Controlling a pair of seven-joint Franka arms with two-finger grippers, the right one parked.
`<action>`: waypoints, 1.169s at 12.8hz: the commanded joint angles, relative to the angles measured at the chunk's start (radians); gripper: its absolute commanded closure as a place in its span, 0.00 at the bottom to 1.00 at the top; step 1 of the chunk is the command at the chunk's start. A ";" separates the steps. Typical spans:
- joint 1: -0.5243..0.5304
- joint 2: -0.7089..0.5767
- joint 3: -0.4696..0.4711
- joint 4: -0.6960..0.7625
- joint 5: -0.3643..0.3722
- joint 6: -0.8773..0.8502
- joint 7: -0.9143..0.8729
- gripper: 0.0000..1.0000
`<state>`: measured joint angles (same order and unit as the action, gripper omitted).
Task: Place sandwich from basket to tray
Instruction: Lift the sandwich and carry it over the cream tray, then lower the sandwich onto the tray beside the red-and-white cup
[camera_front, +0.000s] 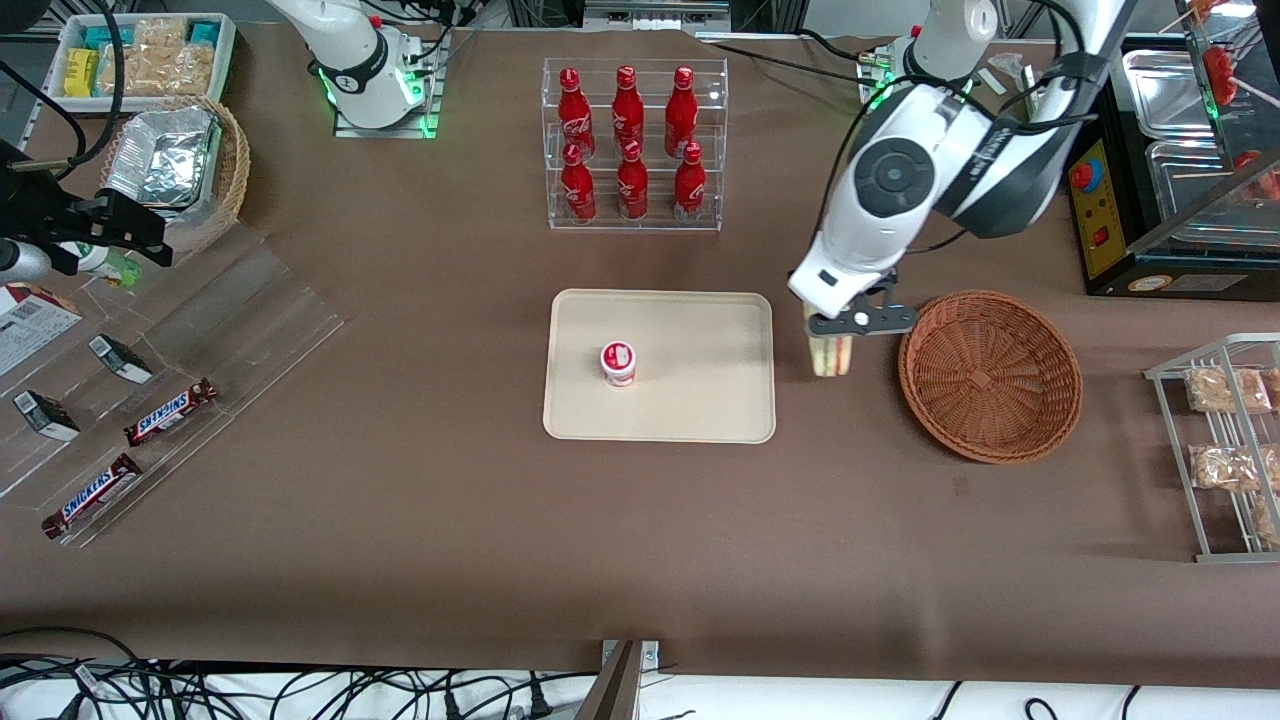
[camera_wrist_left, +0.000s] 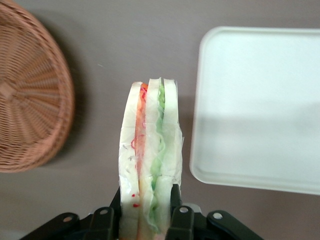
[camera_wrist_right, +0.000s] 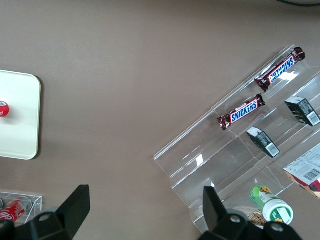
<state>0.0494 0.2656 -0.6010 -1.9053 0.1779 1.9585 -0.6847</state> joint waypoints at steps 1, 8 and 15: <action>-0.066 0.085 -0.010 0.073 -0.002 -0.013 -0.038 0.63; -0.181 0.316 -0.005 0.244 0.170 0.011 -0.206 0.62; -0.212 0.371 0.000 0.255 0.277 0.115 -0.323 0.62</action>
<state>-0.1408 0.6023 -0.6043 -1.6776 0.3918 2.0610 -0.9495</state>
